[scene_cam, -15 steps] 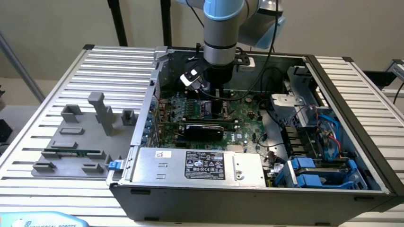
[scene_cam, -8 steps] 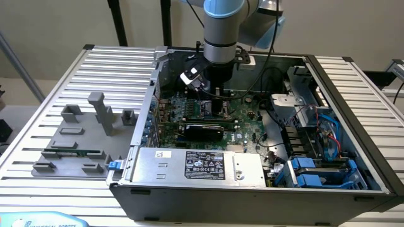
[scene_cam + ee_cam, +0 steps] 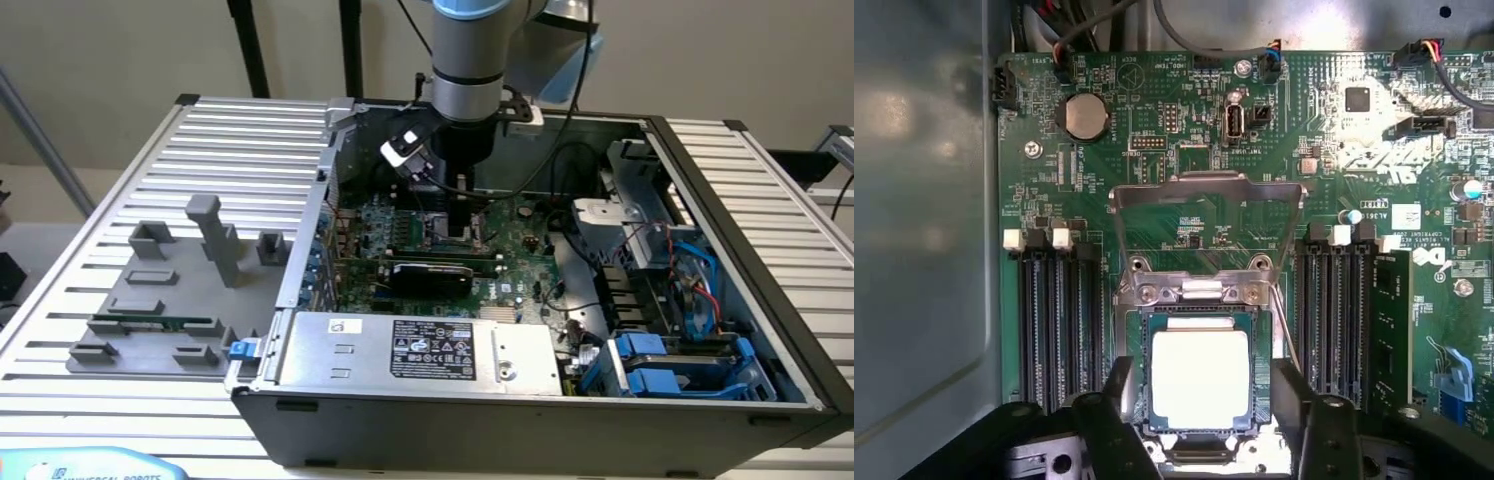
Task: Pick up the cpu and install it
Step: 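Place the cpu into insertion slot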
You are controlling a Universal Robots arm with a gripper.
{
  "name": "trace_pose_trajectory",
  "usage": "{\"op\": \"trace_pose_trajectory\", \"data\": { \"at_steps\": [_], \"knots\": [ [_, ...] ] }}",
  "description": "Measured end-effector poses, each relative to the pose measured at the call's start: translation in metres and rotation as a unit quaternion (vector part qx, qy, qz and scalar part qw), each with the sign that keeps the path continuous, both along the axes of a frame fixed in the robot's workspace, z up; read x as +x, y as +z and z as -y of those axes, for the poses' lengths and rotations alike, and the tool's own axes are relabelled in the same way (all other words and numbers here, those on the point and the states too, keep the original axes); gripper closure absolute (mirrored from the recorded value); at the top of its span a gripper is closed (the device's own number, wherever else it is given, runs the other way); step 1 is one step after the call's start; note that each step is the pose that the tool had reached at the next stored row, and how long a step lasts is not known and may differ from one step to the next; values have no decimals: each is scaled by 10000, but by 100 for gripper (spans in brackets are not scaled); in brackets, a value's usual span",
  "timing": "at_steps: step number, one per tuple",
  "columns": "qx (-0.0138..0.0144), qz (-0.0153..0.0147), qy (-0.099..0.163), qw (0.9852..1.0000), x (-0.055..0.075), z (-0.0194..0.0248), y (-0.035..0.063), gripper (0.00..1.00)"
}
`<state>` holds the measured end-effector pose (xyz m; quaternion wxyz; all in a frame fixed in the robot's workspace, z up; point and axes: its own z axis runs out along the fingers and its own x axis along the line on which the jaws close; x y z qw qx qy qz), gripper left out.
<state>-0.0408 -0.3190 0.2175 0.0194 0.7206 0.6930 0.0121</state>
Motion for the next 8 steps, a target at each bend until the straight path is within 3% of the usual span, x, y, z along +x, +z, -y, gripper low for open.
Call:
{"op": "trace_pose_trajectory", "data": {
  "at_steps": [1, 2, 7, 8],
  "knots": [
    [0, 0, 0, 10000, 0, 0, 11, 46],
    [0, 0, 1, 10000, 0, 0, 19, 46],
    [1, 1, 0, 10000, -1, 0, 35, 70],
    [3, 1, 0, 10000, -1, 0, 35, 70]
  ]
}}
